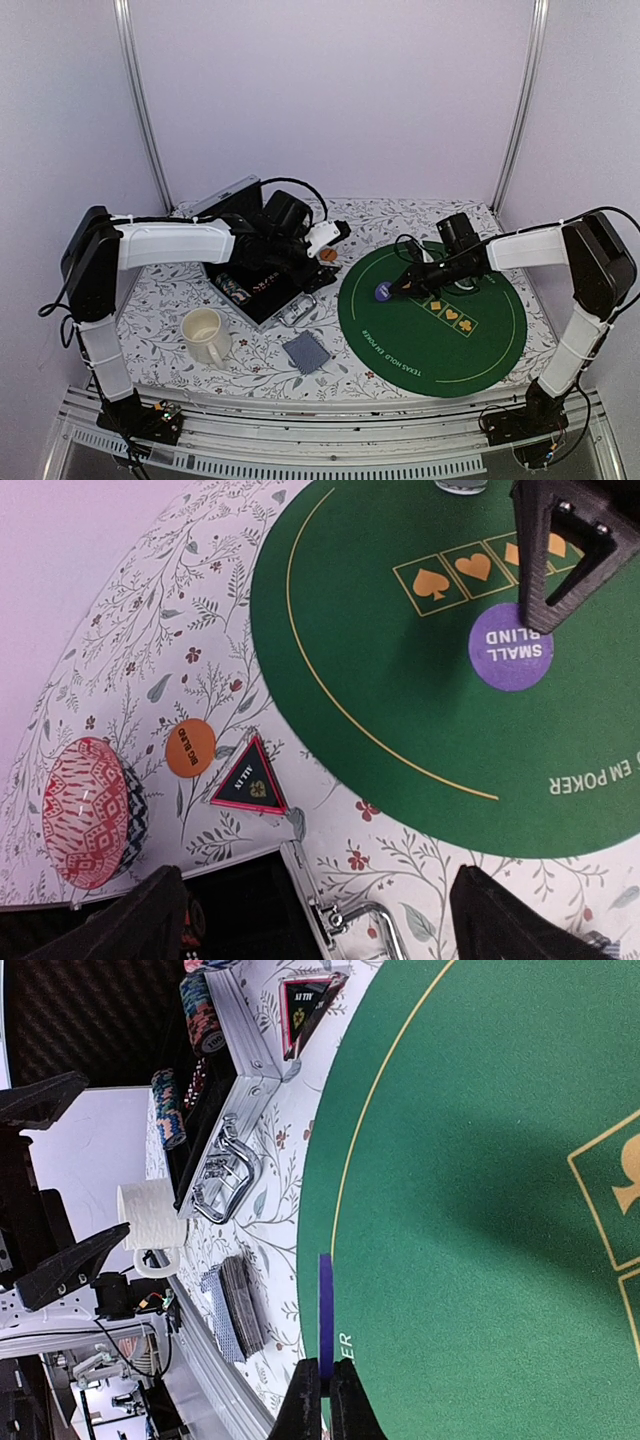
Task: Distribute texas hold em gaming equipment
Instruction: Place the small blind button in the small blind area.
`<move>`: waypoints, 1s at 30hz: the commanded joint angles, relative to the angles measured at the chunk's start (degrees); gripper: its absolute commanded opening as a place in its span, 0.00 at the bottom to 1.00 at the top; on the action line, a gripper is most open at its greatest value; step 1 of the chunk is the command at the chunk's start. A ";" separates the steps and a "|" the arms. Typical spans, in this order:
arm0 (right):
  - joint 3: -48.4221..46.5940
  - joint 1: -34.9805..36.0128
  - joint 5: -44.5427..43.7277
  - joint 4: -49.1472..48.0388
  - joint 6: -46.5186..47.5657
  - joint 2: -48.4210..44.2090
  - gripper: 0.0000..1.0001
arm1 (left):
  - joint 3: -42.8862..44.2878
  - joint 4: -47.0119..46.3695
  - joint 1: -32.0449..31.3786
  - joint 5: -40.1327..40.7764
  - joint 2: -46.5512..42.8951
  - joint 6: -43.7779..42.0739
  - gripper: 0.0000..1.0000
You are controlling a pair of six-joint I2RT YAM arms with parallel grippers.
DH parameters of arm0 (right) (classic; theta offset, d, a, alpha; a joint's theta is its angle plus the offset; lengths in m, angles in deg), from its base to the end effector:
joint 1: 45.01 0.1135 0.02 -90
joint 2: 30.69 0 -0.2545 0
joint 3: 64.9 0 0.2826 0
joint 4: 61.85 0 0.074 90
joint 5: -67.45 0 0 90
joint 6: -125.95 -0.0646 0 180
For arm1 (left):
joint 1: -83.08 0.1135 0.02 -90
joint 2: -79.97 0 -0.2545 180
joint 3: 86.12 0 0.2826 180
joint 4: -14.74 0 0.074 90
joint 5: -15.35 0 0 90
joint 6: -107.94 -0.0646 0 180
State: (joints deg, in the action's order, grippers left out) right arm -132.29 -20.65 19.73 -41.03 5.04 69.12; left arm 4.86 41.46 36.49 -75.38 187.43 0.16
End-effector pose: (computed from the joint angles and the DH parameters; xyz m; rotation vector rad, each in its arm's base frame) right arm 0.3235 0.1942 0.1152 -0.1859 2.6287 1.2982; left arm 0.3213 -0.3408 0.1812 1.2518 1.9769 -0.2663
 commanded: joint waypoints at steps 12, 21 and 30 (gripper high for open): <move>-11.28 -0.51 -2.61 -2.56 -0.02 11.13 0.02 | 1.32 1.63 0.70 0.90 0.88 -0.23 0.94; -13.68 -2.05 -4.34 -2.32 0.08 15.54 0.02 | 0.91 2.11 0.67 1.00 0.66 0.05 0.94; -13.65 -2.70 -5.11 -2.32 0.33 17.43 0.03 | 0.56 2.30 0.68 0.93 0.73 0.10 0.94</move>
State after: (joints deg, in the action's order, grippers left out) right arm -144.75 -23.32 15.67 -42.87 5.08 85.10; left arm 5.04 42.80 36.51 -74.16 188.02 0.18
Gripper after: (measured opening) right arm 0.027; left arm 0.942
